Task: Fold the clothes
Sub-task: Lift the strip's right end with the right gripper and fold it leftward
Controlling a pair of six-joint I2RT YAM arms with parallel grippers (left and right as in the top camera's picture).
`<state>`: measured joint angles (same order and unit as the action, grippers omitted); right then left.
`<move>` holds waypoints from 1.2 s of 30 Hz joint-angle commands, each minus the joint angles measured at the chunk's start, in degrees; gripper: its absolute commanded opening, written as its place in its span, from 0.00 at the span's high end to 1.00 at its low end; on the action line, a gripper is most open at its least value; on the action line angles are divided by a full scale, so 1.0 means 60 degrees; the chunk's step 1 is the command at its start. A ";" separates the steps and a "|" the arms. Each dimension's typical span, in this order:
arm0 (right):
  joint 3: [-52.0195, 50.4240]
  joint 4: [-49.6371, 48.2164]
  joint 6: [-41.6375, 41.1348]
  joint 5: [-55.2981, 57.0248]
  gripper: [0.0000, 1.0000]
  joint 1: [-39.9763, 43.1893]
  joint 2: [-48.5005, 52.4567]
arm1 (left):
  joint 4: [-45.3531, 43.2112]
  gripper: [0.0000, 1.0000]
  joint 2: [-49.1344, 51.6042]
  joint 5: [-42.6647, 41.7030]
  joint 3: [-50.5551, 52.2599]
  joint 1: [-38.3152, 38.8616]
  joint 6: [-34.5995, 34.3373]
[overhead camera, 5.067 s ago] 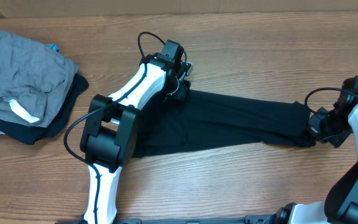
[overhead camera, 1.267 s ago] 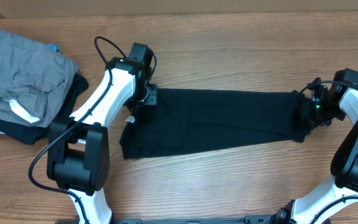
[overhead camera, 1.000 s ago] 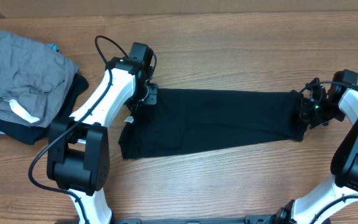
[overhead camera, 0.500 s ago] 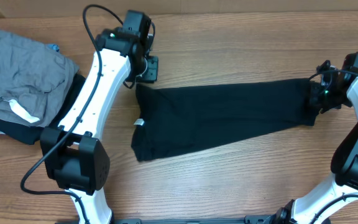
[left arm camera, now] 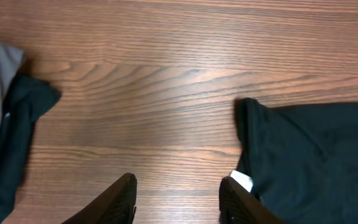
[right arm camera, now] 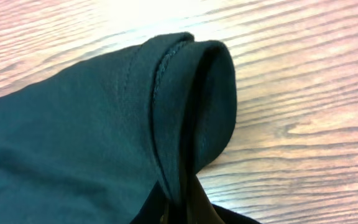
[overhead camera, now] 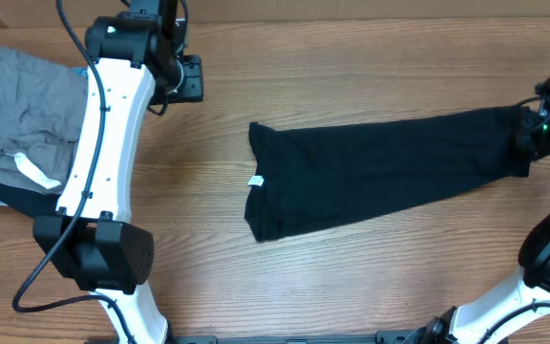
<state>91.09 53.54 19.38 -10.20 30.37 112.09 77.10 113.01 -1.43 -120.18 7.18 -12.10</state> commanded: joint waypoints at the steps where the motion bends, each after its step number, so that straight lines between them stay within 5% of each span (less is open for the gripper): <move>1: 0.0608 0.0321 0.0033 -0.0029 0.96 -0.0688 0.0018 | 0.0080 0.53 -0.0051 -0.0015 -0.0248 -0.0441 -0.0135; 17: 0.0648 0.2958 0.0346 0.0044 0.96 -0.4350 0.0000 | -0.0076 0.47 -0.0051 0.0025 -0.0248 -0.0776 -0.0091; 28: 0.0506 0.2892 0.0342 -0.0018 0.96 -0.6135 0.0007 | -0.0095 0.47 -0.0051 0.0022 -0.0248 -0.0776 -0.0044; 29: 0.0484 0.2914 0.0317 -0.0018 0.93 -0.6135 0.0022 | -0.0091 0.47 -0.0051 0.0022 -0.0248 -0.0776 -0.0011; 32: 0.0474 0.3034 0.0240 -0.0393 0.25 -0.6131 0.0022 | -0.0095 0.46 -0.0051 0.0022 -0.0248 -0.0776 0.0022; 36: 0.0521 0.2769 0.0248 -0.1005 0.02 -0.6131 0.0018 | -0.0146 0.46 -0.0051 0.0018 -0.0248 -0.0772 0.0018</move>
<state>93.62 70.94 20.88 -12.21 -6.61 112.09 76.49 113.01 -1.43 -120.27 2.74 -12.05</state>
